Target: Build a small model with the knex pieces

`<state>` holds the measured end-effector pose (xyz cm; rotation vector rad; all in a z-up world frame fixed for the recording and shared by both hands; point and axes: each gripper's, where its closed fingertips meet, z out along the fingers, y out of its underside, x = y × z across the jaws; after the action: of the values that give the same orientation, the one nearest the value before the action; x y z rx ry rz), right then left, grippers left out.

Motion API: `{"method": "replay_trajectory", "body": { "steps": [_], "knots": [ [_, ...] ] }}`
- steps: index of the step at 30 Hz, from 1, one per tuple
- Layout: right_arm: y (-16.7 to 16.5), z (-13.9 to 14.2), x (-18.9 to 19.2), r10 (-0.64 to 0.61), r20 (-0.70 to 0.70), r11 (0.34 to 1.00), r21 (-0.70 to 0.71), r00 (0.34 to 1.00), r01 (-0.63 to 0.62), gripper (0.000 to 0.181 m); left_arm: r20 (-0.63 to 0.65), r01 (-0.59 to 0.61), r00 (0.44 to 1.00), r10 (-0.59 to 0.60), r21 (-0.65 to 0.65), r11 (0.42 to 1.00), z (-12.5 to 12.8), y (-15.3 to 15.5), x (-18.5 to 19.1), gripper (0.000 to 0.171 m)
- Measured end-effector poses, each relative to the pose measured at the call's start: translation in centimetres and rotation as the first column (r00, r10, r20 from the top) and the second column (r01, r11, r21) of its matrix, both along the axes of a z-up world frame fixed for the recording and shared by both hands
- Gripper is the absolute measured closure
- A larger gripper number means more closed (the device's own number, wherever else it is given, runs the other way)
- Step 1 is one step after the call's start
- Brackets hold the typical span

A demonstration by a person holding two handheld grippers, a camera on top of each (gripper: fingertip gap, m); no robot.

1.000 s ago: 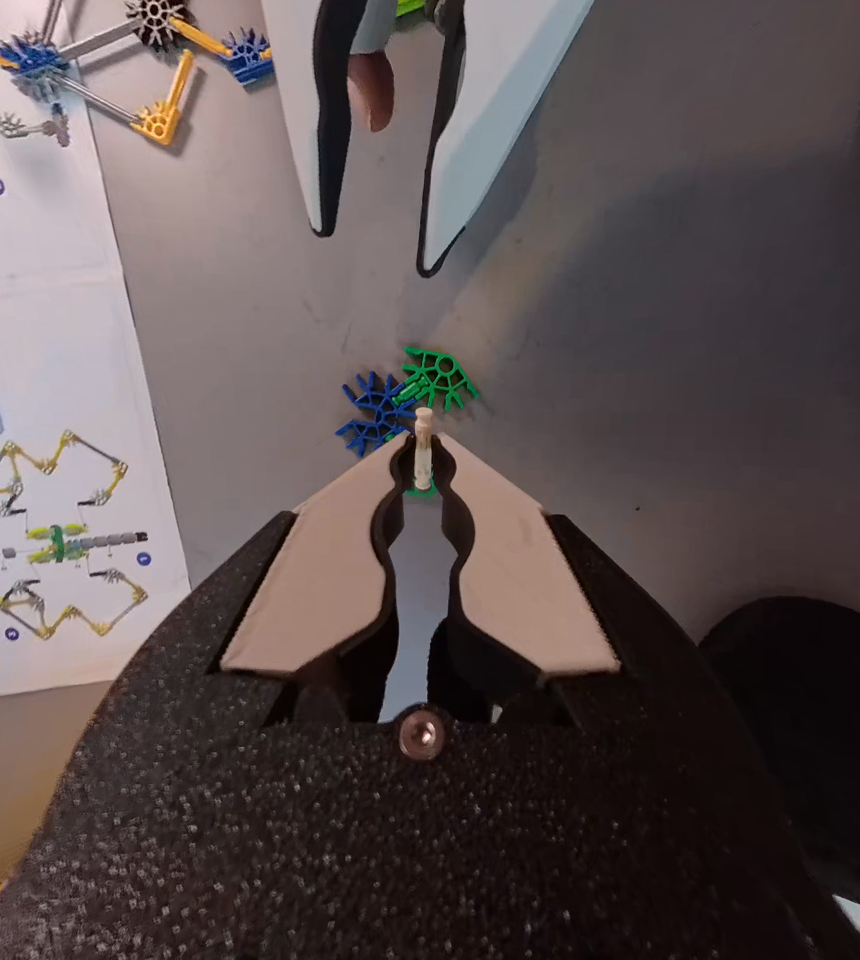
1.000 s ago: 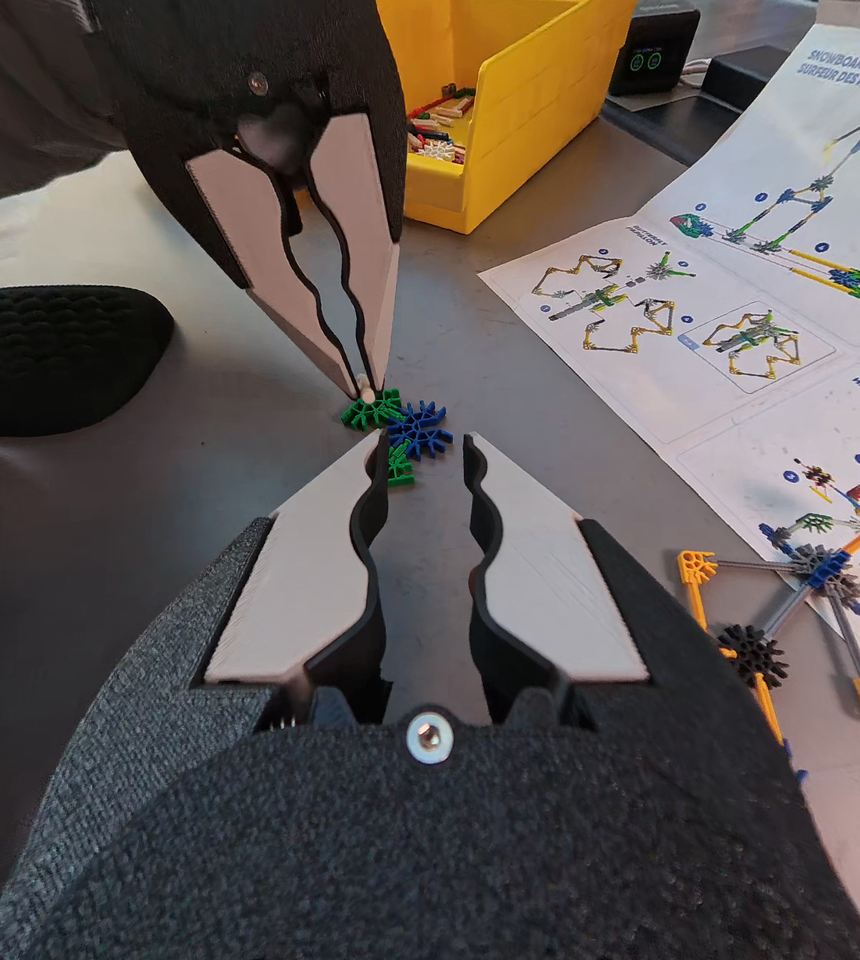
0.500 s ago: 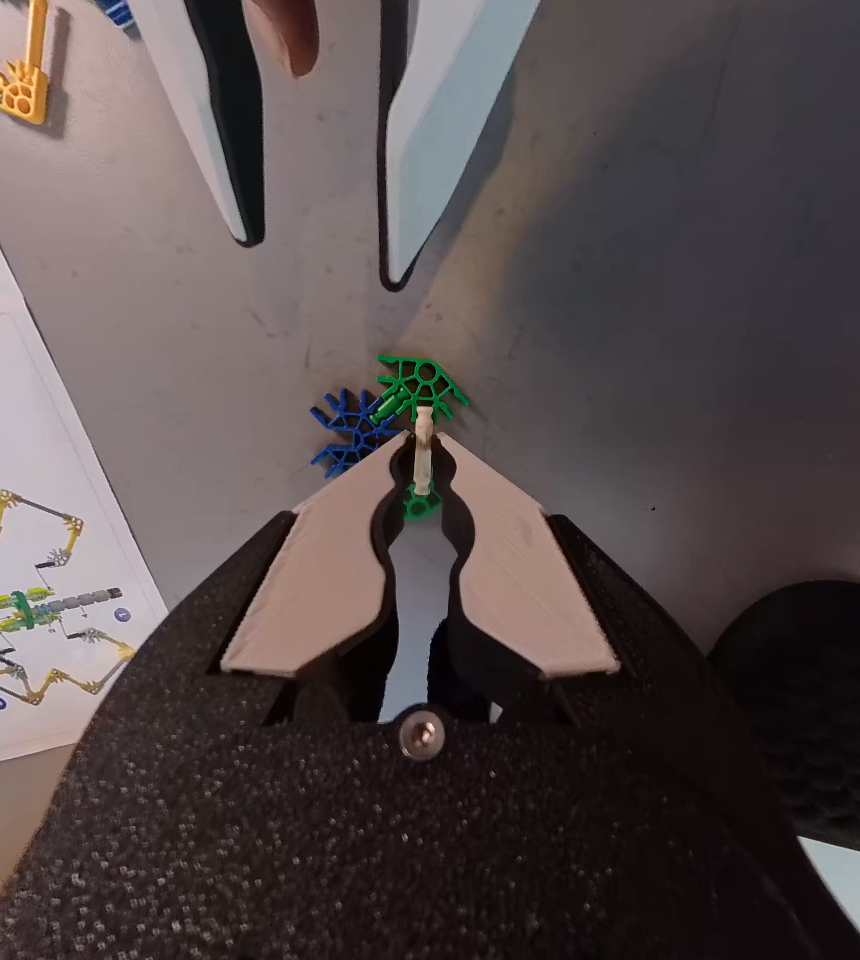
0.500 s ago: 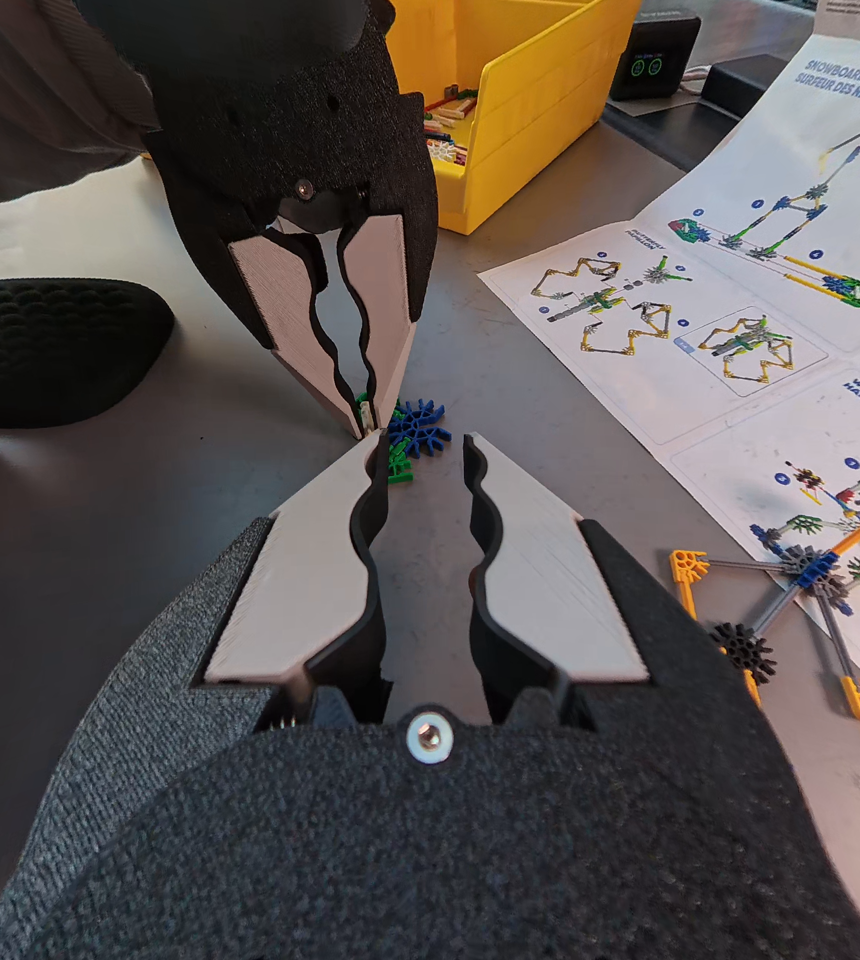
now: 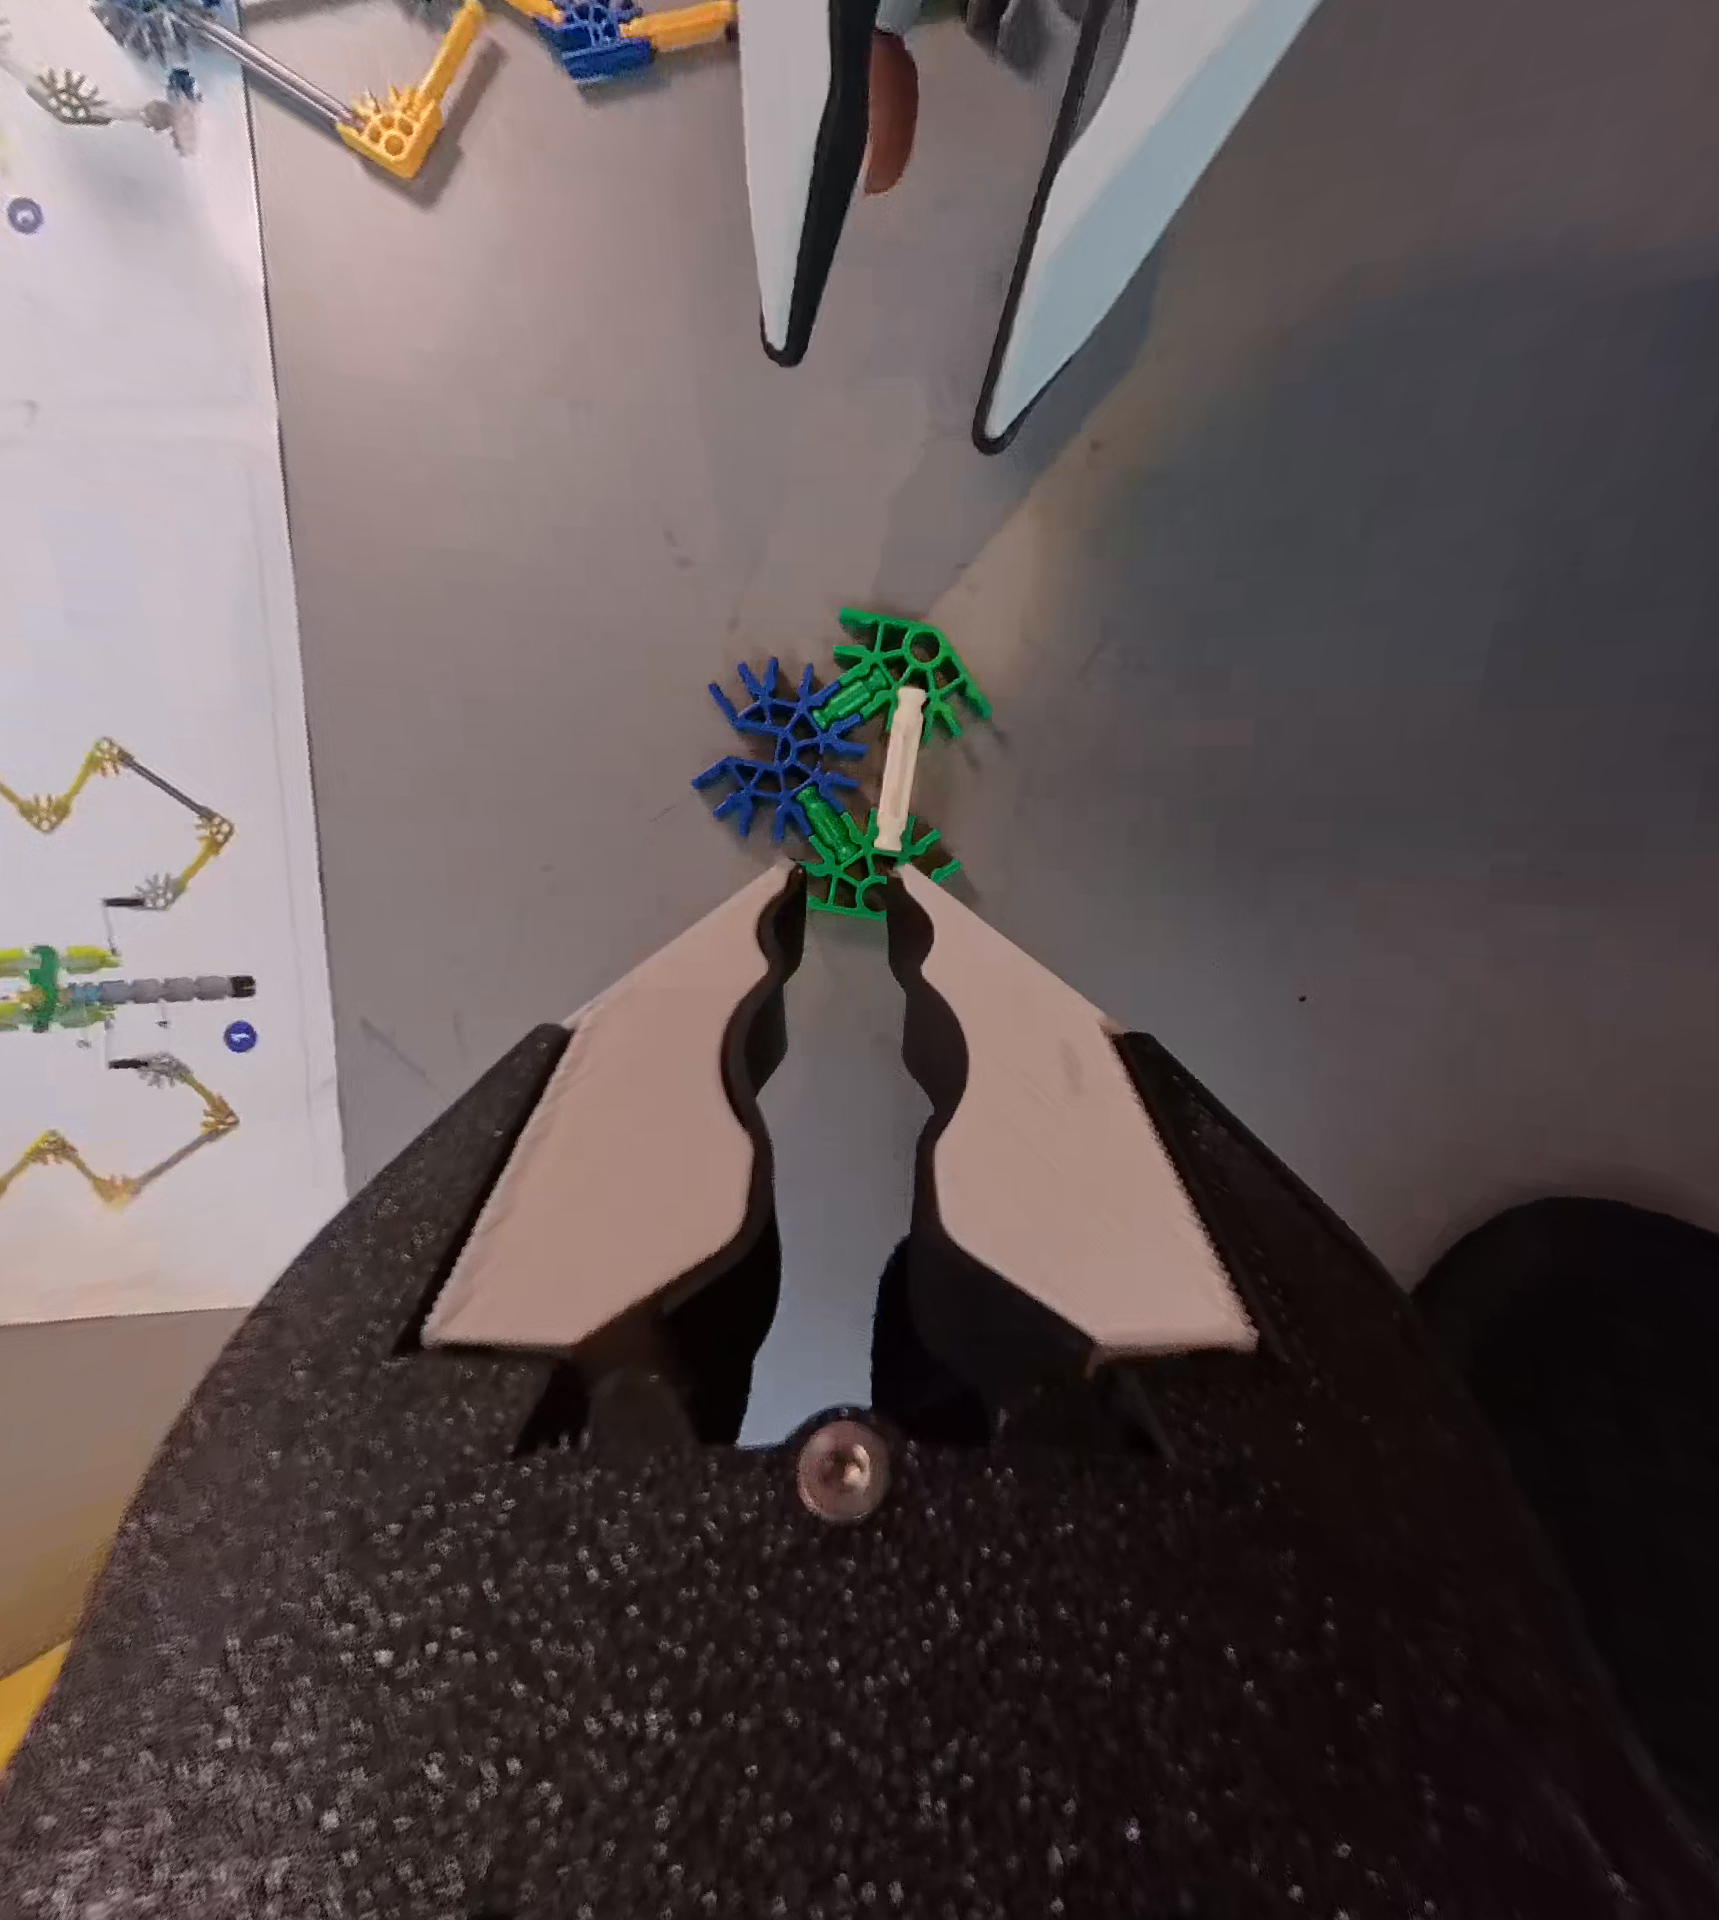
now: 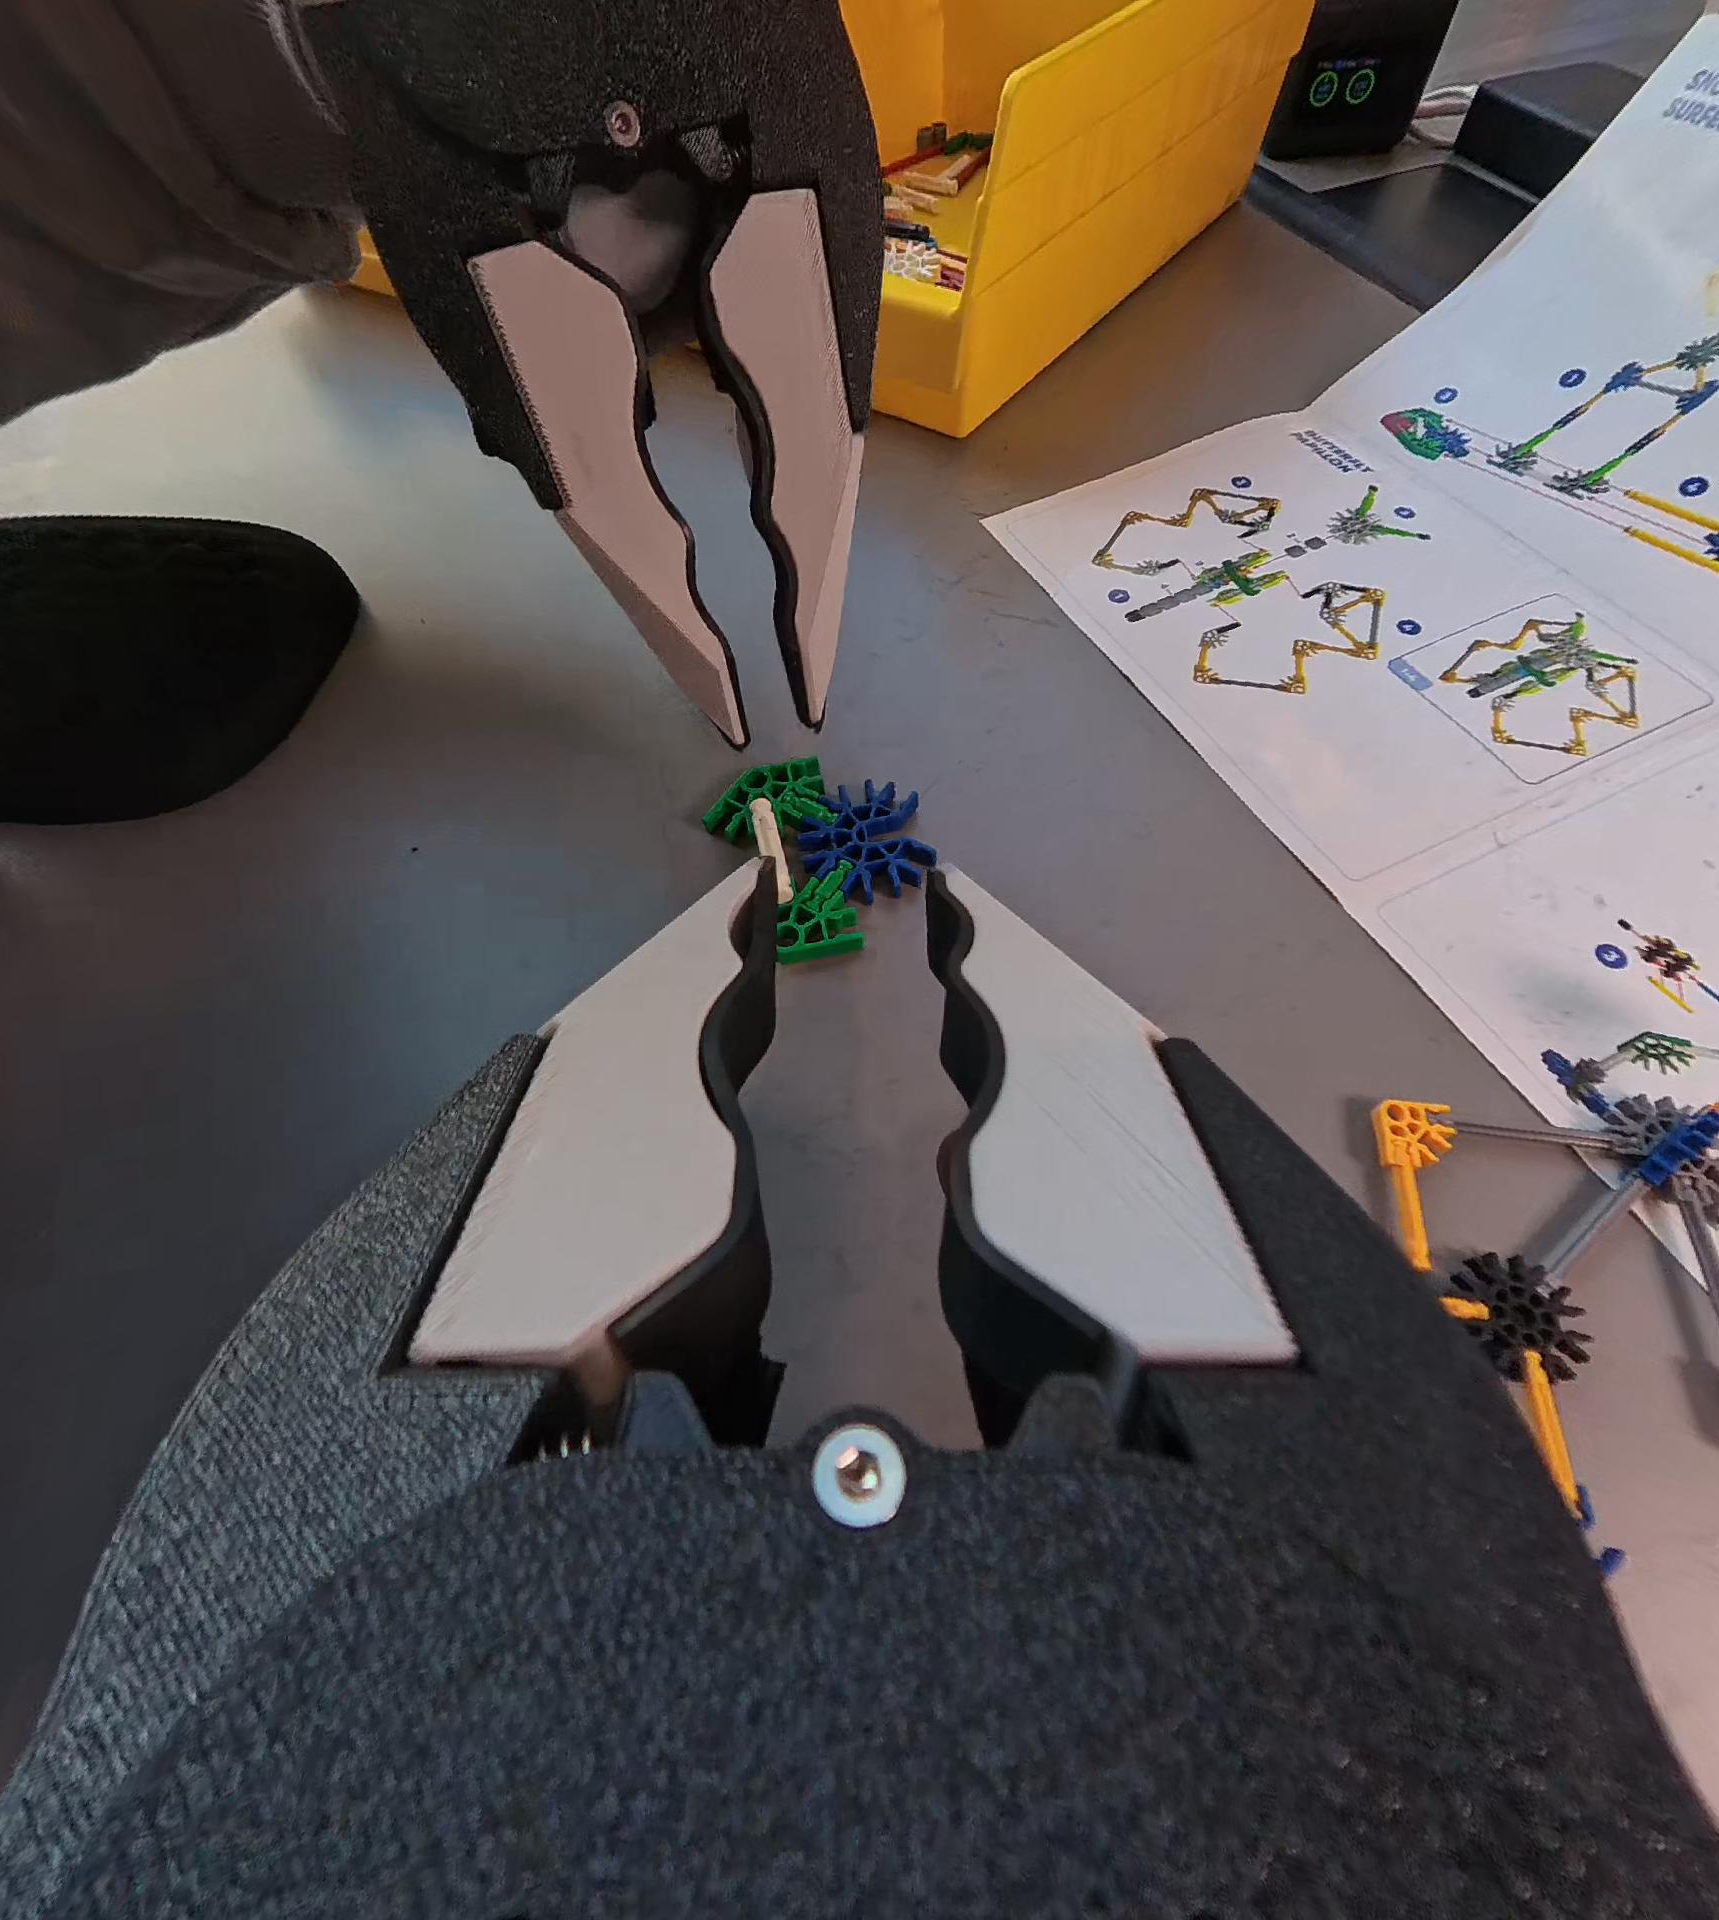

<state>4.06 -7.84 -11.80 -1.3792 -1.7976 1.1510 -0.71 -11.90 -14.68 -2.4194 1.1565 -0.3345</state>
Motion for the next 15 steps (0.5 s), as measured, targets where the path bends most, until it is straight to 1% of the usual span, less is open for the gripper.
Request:
{"method": "replay_trajectory", "body": {
  "steps": [3, 7, 11, 15],
  "knots": [
    [-0.4, -0.4, 0.0, 0.012, 0.014, 1.000, 0.004, 1.000, -0.012, 0.154, 0.088, -0.054, 0.995, 0.051, 0.026, 0.998, -0.4, -0.6, -0.2, 0.149],
    [-0.8, -0.9, -0.1, 0.022, 0.037, 0.999, 0.031, 0.999, -0.023, 0.154, 0.162, -0.118, 0.981, 0.106, 0.062, 0.991, -1.5, -0.5, -0.1, 0.131],
    [-1.3, -1.4, -0.1, 0.040, 0.067, 0.998, 0.051, 0.997, -0.043, 0.156, 0.172, -0.122, 0.980, 0.102, 0.106, 0.987, -2.1, -0.1, 0.7, 0.133],
    [-1.8, -2.2, 0.3, 0.083, 0.121, 0.992, 0.086, 0.989, -0.094, 0.167, 0.148, -0.110, 0.985, 0.092, 0.123, 0.986, -2.2, -0.3, 1.7, 0.134]
  ]
}}
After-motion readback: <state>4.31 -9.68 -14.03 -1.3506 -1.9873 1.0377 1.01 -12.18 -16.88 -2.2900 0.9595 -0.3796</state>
